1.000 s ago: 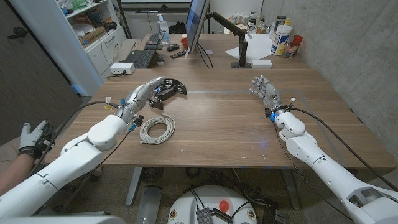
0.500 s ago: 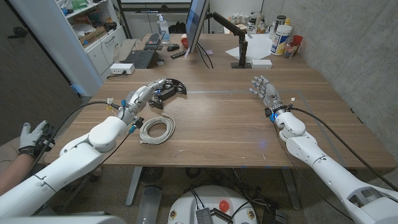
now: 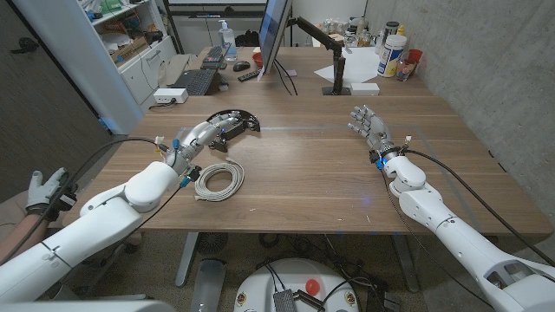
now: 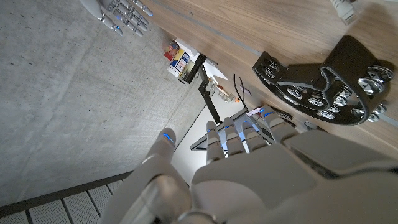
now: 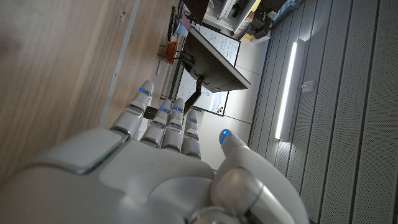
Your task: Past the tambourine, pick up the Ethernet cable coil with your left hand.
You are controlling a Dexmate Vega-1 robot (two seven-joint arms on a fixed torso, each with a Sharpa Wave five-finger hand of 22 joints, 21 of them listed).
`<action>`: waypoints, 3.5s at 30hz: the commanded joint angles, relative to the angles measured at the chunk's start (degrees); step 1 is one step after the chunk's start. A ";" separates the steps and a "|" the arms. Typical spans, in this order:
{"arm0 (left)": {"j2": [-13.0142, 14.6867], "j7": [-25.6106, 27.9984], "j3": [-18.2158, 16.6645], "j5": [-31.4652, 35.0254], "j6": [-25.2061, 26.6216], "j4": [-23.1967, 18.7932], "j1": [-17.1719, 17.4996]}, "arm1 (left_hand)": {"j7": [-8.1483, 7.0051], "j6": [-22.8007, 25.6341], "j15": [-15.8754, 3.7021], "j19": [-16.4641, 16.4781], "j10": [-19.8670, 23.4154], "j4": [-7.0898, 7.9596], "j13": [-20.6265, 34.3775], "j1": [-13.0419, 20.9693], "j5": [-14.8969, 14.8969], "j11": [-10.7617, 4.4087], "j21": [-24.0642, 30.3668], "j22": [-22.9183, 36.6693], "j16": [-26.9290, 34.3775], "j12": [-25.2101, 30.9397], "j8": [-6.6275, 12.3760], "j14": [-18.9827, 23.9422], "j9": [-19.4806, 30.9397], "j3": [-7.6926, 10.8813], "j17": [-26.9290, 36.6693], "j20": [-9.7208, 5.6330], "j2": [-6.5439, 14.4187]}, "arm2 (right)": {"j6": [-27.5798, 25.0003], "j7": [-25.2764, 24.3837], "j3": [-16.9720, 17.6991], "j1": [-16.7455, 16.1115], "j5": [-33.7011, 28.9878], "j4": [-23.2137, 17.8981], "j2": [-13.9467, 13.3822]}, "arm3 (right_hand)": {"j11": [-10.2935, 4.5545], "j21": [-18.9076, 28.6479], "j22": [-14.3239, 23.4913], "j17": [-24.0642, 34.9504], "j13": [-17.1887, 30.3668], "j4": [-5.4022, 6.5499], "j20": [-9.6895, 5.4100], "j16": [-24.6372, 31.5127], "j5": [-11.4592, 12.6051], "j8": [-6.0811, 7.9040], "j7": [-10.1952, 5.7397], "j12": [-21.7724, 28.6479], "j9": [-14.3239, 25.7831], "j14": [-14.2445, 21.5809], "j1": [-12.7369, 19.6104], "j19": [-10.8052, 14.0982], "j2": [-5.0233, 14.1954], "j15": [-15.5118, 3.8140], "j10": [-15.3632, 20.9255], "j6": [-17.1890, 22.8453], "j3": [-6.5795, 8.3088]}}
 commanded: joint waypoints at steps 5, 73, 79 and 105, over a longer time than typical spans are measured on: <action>0.14 2.14 0.83 5.32 2.97 -2.00 0.23 | -0.08 1.34 -1.23 0.53 1.18 -1.37 0.15 1.91 0.41 -0.30 0.07 0.08 0.28 0.66 0.55 0.81 0.24 0.49 0.12 -0.37 0.13 | 0.14 0.02 0.05 -0.01 -0.03 -0.03 -0.02 | -0.06 0.31 0.15 0.10 -0.06 -0.05 0.13 0.43 0.14 0.59 -0.21 0.33 0.00 0.37 0.05 0.32 0.40 -0.93 0.43 0.26 -0.03; 4.44 5.27 14.46 36.01 35.15 -14.98 -4.35 | -3.02 5.34 -4.67 5.17 7.44 -6.24 0.40 21.17 0.62 -4.84 0.58 0.01 1.07 1.89 1.60 6.55 0.47 4.14 0.15 -1.71 -2.90 | 0.15 -0.13 0.09 -0.02 -0.13 -0.13 -0.07 | -0.07 0.38 0.15 -0.26 -0.21 -0.10 0.08 0.65 0.16 0.66 -0.25 0.48 -0.02 0.22 -0.03 0.34 0.52 -0.88 0.31 0.20 -0.19; 4.58 4.92 14.67 36.48 36.11 -15.53 -4.28 | -2.98 4.68 -5.03 7.63 8.18 -6.14 0.58 25.20 0.63 -5.15 1.12 0.15 1.39 1.90 1.48 8.78 0.53 3.77 0.27 -2.57 -4.70 | 0.29 -0.06 0.12 -0.05 -0.13 -0.10 -0.09 | 0.00 0.38 0.15 -0.31 -0.22 -0.16 0.11 0.64 0.17 0.67 -0.23 0.49 -0.02 0.17 0.03 0.33 0.52 -0.83 0.33 0.22 -0.17; 5.56 3.89 14.28 35.81 40.91 -19.82 -2.56 | -2.11 7.55 -5.80 11.38 14.50 -4.69 1.53 32.55 0.24 -6.46 1.42 0.55 2.31 3.63 2.09 15.22 0.65 0.34 0.76 -3.02 -6.93 | 0.90 -0.45 0.37 -0.17 -0.29 -0.03 -0.01 | -0.10 0.40 0.15 -0.43 -0.26 -0.18 0.07 0.70 0.17 0.67 -0.21 0.48 -0.02 0.10 0.01 0.36 0.55 -0.93 0.16 0.15 -0.22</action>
